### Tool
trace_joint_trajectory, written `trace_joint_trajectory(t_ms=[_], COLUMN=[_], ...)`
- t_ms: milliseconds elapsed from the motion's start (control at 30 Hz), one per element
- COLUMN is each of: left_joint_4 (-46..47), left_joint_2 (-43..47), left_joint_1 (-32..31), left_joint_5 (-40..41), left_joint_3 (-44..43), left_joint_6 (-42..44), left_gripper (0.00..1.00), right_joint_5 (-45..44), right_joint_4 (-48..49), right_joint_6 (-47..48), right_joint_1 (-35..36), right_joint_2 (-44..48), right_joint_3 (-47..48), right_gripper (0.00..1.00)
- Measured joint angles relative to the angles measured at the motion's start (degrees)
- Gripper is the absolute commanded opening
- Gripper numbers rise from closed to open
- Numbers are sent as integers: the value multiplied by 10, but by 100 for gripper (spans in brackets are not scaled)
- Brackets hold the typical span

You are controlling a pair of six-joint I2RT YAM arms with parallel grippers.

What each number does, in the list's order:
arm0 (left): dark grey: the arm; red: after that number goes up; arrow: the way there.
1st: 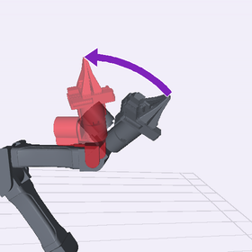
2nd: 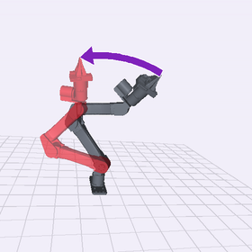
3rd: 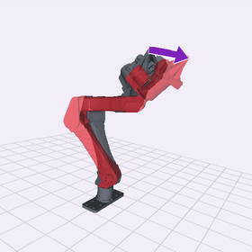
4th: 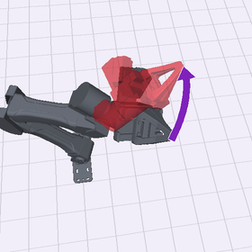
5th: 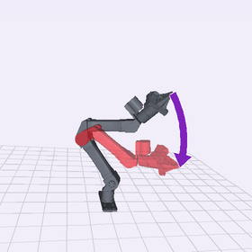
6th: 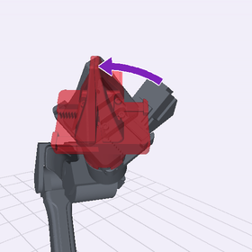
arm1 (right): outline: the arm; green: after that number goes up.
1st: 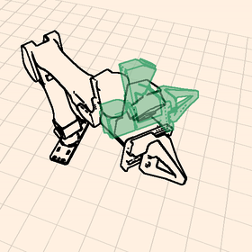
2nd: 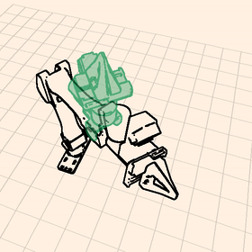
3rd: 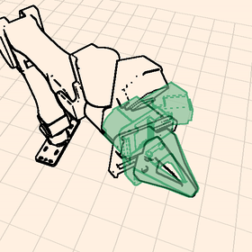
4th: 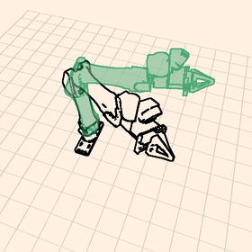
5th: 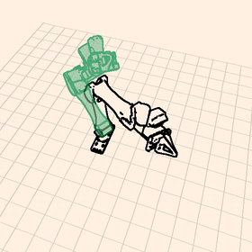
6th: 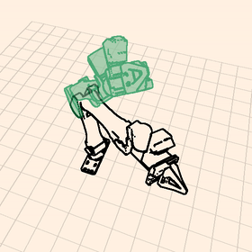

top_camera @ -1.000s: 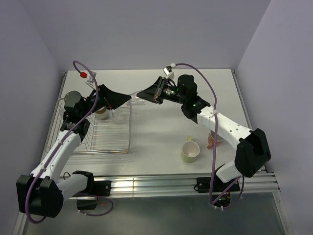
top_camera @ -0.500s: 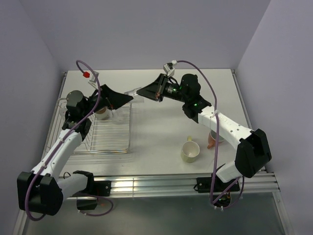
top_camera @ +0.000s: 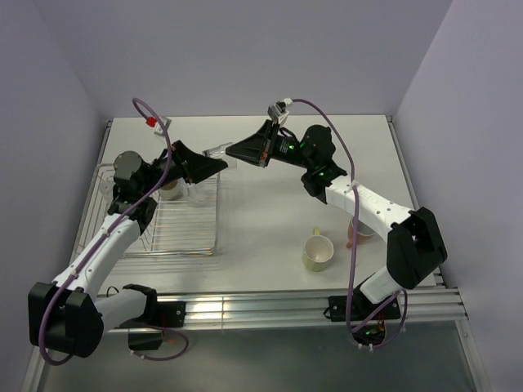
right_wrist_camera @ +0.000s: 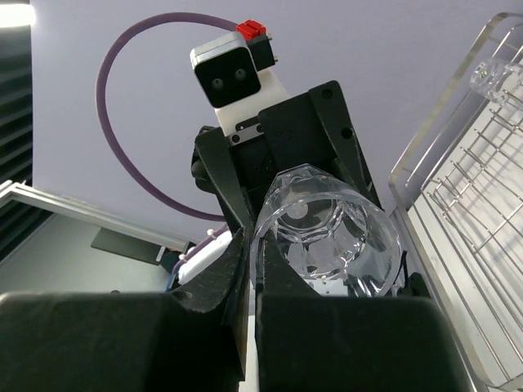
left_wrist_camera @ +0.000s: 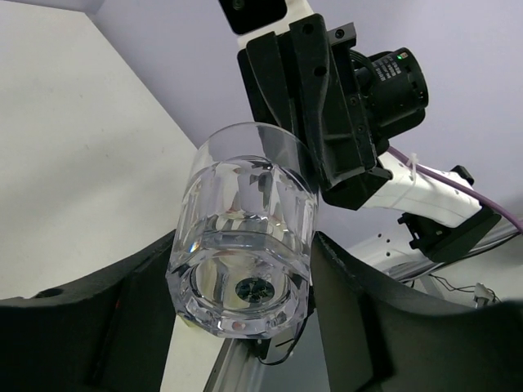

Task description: Load the cups into the dish rack

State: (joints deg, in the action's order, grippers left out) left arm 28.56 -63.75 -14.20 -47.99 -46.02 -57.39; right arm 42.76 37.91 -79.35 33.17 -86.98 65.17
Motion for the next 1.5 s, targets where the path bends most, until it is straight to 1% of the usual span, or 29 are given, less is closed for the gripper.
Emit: trace_joint_trajectory(t_ms=[200,300,367,467,533,667,767,933,1033,1067,1133,1167,1200,1233,1267,1300,1367,1400,1433,1467,1500], left_joint_4=[3,2,-3,-9,-13,-21,-25,-31,-34,-35,-36,-36,-36,-36,-36,-37,-40,-41,-45,-49,-52], left_joint_2=[0,0,0,0,0,0,0,0,0,1,2,2,2,2,2,2,3,4,5,6,6], left_joint_1=[-2,-2,-3,-3,-3,-5,-6,-6,-7,-7,-7,-7,-7,-7,-7,-7,-7,-7,-7,-7,-7], left_joint_5=[-3,-4,-4,-5,-5,-8,-8,-6,-7,-7,-7,-7,-7,-7,-7,-7,-7,-7,-7,-6,-7], left_joint_3=[-7,-8,-8,-8,-9,-9,-9,-13,-14,-14,-14,-14,-14,-14,-14,-14,-14,-14,-15,-17,-18], left_joint_6=[-6,-6,-6,-5,-4,-3,-4,-5,-6,-5,-5,-5,-5,-5,-5,-5,-5,-5,-4,-3,-2], left_gripper=[59,53,50,49,60,67,69,68,61,56,53,47,44,38,25,17,0,0,0,0,0], right_joint_5=[2,2,1,1,0,-3,-4,-7,-11,-13,-14,-14,-15,-16,-16,-16,-16,-16,-16,-17,-19], right_joint_4=[19,25,29,27,19,-23,-56,-89,-98,-101,-104,-104,-105,-106,-106,-106,-106,-106,-106,-105,-106], right_joint_6=[-5,-5,-6,-3,5,40,72,106,116,119,122,122,123,123,123,123,123,123,123,124,125], right_joint_1=[-1,-1,-1,-2,-2,-1,4,8,9,9,9,10,10,10,10,10,10,10,10,11,11], right_joint_2=[0,0,0,0,2,18,32,44,48,49,50,50,51,51,51,51,51,51,51,51,51], right_joint_3=[-2,-6,-9,-11,-11,-10,-10,-10,-10,-10,-10,-10,-10,-10,-10,-10,-10,-10,-10,-10,-10], right_gripper=[0,0,0,0,0,0,0,0,0,0,0,0,0,0,0,0,4,10,13,21,23])
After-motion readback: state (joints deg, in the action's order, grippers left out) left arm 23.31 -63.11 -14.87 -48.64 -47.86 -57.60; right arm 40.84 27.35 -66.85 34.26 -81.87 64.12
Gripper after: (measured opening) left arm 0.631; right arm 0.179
